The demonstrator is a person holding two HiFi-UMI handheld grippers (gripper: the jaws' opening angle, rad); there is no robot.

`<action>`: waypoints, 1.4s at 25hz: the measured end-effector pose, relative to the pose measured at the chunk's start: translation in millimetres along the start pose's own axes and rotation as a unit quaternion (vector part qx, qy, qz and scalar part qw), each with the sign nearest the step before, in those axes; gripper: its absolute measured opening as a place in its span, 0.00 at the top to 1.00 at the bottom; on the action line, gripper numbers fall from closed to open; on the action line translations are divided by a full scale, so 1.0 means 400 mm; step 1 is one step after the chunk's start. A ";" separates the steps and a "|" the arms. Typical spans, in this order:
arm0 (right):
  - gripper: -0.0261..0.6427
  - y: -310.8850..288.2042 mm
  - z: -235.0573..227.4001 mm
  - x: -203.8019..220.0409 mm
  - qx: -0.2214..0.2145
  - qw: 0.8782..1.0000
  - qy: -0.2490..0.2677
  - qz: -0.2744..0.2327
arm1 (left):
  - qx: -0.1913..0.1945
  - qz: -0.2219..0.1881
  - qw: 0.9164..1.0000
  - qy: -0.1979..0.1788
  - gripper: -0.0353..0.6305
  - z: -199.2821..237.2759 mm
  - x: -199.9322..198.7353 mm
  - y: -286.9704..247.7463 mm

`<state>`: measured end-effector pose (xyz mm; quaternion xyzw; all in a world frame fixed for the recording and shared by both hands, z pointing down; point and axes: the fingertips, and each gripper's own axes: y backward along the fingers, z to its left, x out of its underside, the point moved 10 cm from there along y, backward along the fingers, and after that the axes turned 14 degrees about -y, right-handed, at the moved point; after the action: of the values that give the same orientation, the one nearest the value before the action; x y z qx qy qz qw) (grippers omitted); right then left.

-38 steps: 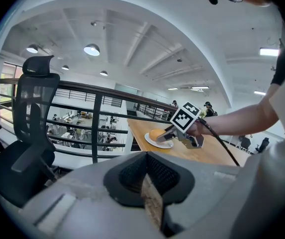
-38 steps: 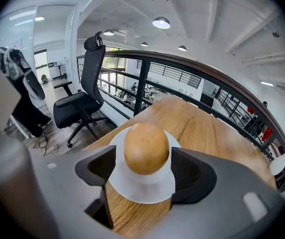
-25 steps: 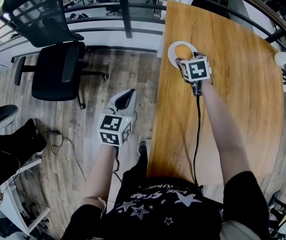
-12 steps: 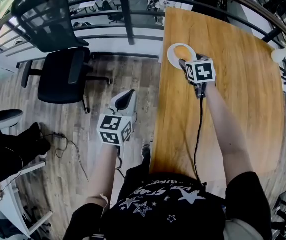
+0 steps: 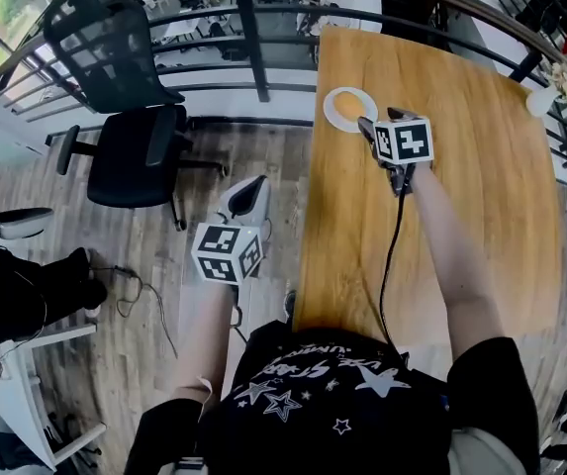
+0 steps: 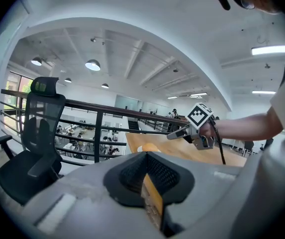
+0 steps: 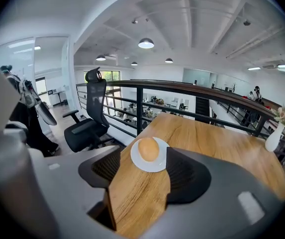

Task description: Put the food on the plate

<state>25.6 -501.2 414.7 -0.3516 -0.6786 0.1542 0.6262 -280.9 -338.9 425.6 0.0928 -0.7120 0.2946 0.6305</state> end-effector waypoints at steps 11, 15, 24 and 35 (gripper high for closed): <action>0.60 0.193 -0.037 0.105 -0.050 0.998 0.002 -0.025 | -0.013 -0.008 1.000 -0.024 0.94 -0.201 -0.013 0.108; 0.62 0.252 -0.045 0.140 -0.071 0.997 0.005 -0.024 | -0.018 -0.009 0.999 -0.025 0.94 -0.264 -0.025 0.132; 0.73 0.399 -0.078 0.250 -0.113 0.992 -0.004 -0.047 | -0.016 -0.001 1.000 -0.021 0.94 -0.431 -0.016 0.152; 0.83 0.620 -0.191 0.404 -0.123 0.990 0.011 -0.067 | -0.015 -0.002 1.000 -0.023 0.94 -0.675 -0.019 0.192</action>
<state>174.5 -235.8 386.4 -0.3811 -0.7073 0.0233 0.5950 -90.5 -133.9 403.4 0.0915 -0.7302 0.2809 0.6161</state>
